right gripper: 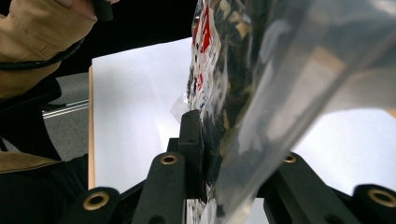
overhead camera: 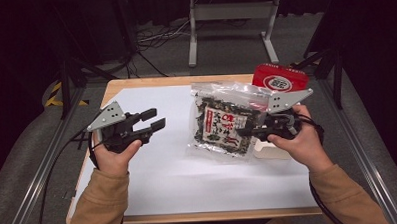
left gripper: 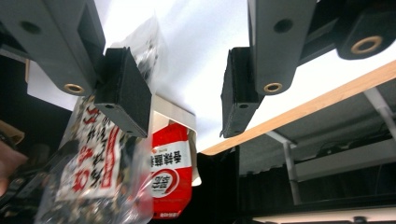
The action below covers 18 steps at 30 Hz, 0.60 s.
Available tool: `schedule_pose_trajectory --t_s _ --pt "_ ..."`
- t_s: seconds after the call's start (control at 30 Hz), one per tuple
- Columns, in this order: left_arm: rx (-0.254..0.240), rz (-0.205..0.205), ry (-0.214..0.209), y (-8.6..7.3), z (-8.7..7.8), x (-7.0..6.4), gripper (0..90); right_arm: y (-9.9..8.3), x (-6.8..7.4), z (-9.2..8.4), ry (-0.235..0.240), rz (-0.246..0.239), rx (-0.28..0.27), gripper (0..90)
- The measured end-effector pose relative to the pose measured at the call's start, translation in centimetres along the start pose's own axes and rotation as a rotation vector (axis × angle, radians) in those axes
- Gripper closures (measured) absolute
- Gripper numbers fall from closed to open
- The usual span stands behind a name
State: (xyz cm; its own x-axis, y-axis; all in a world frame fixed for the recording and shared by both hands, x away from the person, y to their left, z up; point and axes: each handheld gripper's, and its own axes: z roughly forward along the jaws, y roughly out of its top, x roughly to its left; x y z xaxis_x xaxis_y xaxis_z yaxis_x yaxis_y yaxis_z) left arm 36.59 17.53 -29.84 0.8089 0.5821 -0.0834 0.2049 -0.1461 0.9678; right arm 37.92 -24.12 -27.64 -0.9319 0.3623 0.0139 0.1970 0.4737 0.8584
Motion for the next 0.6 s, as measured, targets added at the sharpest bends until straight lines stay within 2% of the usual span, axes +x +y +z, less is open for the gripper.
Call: schedule_pose_trajectory --t_s 0.17,0.6 --pt "0.011 -0.024 0.014 -0.4 0.1 0.6 52.1 0.4 -0.3 -1.0 -0.022 -0.001 0.004 74.6" --pt "0.025 -0.038 0.020 -1.1 0.4 1.3 51.9 1.8 -1.0 -3.8 -0.080 -0.017 -0.008 74.6"
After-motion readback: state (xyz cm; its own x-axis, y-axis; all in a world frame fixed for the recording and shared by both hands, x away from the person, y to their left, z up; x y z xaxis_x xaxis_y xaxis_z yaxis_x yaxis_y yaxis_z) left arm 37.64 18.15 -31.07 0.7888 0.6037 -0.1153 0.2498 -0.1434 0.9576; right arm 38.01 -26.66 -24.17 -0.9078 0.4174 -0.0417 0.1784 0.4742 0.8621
